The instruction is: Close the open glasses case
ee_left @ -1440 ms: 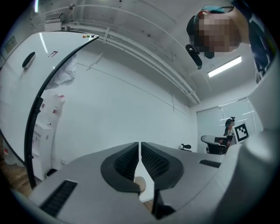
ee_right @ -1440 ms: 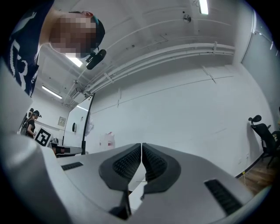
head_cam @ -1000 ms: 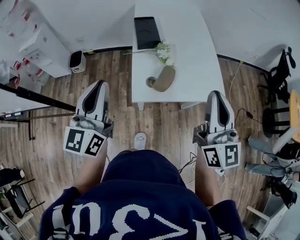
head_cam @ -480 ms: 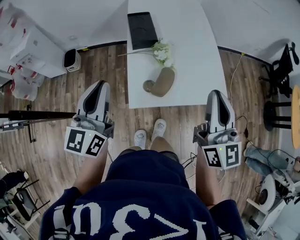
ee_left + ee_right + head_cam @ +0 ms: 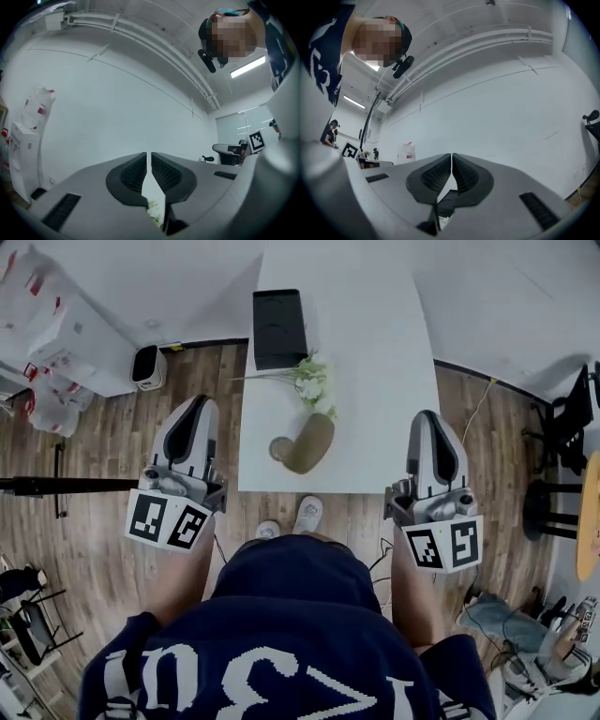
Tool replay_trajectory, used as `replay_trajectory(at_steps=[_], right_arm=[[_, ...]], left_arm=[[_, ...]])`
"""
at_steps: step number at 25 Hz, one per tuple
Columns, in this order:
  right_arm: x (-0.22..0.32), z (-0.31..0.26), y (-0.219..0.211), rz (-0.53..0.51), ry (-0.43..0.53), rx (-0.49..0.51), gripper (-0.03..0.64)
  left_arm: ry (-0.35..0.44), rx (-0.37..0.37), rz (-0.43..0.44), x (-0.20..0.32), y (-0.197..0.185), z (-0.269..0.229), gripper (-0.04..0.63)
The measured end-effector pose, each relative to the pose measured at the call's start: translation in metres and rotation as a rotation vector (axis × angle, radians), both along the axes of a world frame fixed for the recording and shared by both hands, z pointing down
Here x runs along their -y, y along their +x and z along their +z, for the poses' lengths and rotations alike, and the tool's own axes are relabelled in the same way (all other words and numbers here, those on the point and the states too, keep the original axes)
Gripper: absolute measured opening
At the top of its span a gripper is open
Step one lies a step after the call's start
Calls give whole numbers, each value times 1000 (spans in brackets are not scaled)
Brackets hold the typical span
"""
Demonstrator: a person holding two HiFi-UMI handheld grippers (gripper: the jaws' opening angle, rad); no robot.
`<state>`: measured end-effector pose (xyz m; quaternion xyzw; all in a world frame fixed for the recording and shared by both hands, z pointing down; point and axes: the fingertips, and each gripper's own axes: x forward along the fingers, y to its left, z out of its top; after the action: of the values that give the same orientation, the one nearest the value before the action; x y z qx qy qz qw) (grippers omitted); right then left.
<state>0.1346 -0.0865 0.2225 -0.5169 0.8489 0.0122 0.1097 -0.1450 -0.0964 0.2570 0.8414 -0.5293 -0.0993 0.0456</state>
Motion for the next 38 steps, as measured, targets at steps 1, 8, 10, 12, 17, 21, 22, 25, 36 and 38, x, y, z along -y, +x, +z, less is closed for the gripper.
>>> replay_trajectory(at_steps=[1,8,10,12,17,21,22,25,36,38], right_arm=[[9,-2,5,-13,6,1,29],[52,6,26,-81,-30,31,29],[62,12,25,-93,-53,38,29],[69,18,24,-96,-70,45,29],[82,39,22,-80,-139,81,29],[79,64,3,-96,-194,-62,29],[78,72,-3,-111,-212,-101,29],[75,104,-13,-159,-325,-51,31],[33,278,-59,-363,-841,21,212],[18,308,-73,-416,-956,23,244]], left_arm=[[5,-3,-10,5,5,-1,26],[-33,-8,-40,31,32,9,27],[-49,-1,-35,36,36,16,26],[-68,0,-24,43,40,24,28],[-125,25,55,60,51,37,28],[-177,48,164,72,60,56,28],[-198,51,197,74,63,64,28],[-278,35,286,75,73,95,34],[-657,-12,589,63,111,225,183],[-730,10,650,56,118,248,187]])
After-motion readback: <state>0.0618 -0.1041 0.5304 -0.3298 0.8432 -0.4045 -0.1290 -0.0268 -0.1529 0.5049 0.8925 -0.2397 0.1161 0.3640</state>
